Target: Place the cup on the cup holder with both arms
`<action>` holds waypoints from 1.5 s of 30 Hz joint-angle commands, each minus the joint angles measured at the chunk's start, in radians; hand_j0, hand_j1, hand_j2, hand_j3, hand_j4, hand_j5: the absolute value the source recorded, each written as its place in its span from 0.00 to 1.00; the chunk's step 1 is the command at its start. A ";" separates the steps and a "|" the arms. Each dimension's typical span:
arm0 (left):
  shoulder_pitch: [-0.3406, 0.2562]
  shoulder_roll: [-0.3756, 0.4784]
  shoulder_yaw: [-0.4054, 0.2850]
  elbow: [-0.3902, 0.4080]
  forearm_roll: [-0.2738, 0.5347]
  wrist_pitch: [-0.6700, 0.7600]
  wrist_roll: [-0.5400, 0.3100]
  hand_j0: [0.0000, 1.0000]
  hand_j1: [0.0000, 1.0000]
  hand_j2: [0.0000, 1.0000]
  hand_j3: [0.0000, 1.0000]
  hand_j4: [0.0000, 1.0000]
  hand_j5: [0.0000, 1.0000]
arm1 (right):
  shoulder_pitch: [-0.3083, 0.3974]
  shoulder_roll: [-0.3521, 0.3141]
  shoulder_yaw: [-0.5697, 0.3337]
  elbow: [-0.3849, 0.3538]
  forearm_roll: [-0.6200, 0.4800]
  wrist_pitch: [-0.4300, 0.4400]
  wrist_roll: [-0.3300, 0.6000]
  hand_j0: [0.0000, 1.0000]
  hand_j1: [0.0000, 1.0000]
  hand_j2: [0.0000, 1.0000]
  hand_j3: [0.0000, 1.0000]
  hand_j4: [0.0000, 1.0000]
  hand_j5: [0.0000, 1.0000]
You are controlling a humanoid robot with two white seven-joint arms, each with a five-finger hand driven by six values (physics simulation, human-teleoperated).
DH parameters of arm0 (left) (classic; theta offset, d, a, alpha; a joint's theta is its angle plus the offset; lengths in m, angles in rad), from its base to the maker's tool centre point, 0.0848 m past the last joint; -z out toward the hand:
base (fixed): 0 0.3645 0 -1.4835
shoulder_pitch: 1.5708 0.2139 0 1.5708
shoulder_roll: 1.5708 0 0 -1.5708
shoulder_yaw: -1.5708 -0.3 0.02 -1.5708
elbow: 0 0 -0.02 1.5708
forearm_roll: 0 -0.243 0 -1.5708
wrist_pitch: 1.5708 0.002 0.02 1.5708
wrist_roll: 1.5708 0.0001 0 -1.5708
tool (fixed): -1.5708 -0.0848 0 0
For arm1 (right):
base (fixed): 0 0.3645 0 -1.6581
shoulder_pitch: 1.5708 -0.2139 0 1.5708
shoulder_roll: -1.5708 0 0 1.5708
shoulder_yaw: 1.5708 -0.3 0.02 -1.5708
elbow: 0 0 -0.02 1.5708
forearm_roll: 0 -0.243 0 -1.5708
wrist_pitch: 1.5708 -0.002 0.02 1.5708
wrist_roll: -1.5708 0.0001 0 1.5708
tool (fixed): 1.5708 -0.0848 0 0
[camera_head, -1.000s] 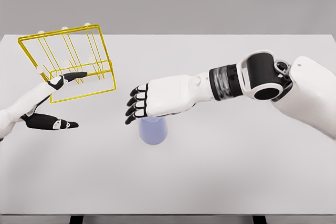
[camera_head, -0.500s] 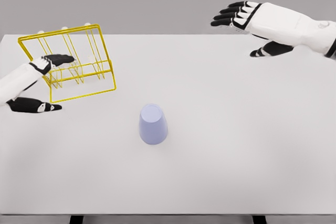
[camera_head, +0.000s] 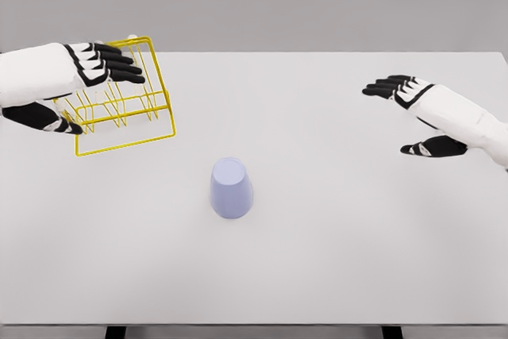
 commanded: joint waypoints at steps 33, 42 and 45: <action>-0.727 -0.381 -0.916 0.012 -0.108 0.264 -0.085 1.00 1.00 1.00 1.00 1.00 1.00 | -0.008 0.033 0.044 -0.003 -0.003 0.003 -0.001 1.00 1.00 1.00 1.00 1.00 1.00; -0.703 -0.427 -0.971 0.052 -0.131 0.258 -0.085 1.00 1.00 1.00 1.00 1.00 1.00 | -0.008 0.033 0.044 -0.003 -0.003 0.003 -0.001 1.00 1.00 1.00 1.00 1.00 1.00; -0.696 -0.438 -0.979 0.063 -0.139 0.266 -0.085 1.00 1.00 1.00 1.00 1.00 1.00 | -0.008 0.033 0.044 -0.003 -0.003 0.003 -0.001 1.00 1.00 1.00 1.00 1.00 1.00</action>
